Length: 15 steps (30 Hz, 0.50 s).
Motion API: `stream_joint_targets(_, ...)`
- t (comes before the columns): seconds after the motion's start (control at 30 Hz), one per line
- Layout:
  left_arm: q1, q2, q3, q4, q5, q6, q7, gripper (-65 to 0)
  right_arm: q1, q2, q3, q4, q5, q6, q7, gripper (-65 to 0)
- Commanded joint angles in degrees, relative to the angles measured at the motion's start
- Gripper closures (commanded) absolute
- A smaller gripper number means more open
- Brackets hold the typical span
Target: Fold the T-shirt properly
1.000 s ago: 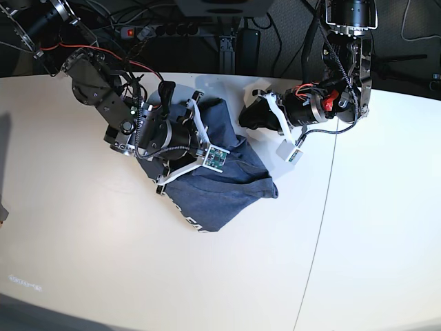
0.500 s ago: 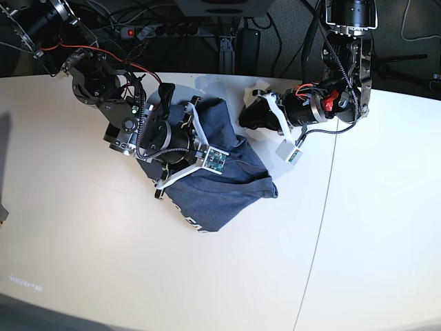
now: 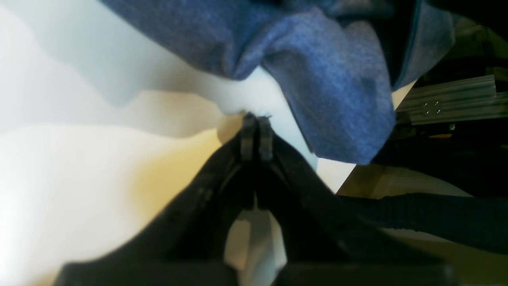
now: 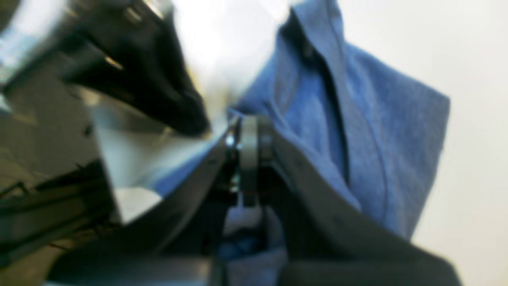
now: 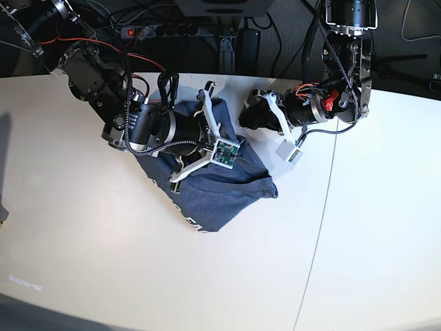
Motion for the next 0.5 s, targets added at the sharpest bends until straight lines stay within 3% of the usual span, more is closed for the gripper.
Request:
stream_joint_targets(0.0, -0.31, -0.2, -0.02, 0.61, 0.2, -1.17, 0.07, 0.0, 0.9, 0.02, 0.33, 0.96, 0.48, 3.08, 0.92, 0.0)
stream_joint_targets(0.27, -0.31, -0.17, -0.02, 0.61, 0.2, -1.17, 0.07, 0.0, 0.92, 0.02, 0.33, -0.81, -4.39, 3.08, -1.4, 0.0)
stream_joint_targets(0.3, -0.31, -0.17, -0.02, 0.61, 0.2, -1.17, 0.04, 0.0, 0.92, 0.02, 0.33, -1.31, -5.09, 3.08, -1.22, -3.2)
stream_joint_targets(0.4, -0.31, -0.17, -0.02, 0.61, 0.2, -1.17, 0.04, 0.0, 0.92, 0.02, 0.33, -2.34, -7.37, 3.08, -0.76, -22.8)
stream_joint_targets(0.47, -0.31, -0.17, -0.02, 0.61, 0.22, -1.17, 0.04, 0.0, 0.94, 0.02, 0.33, -3.04, -9.03, 3.08, 0.92, -27.0)
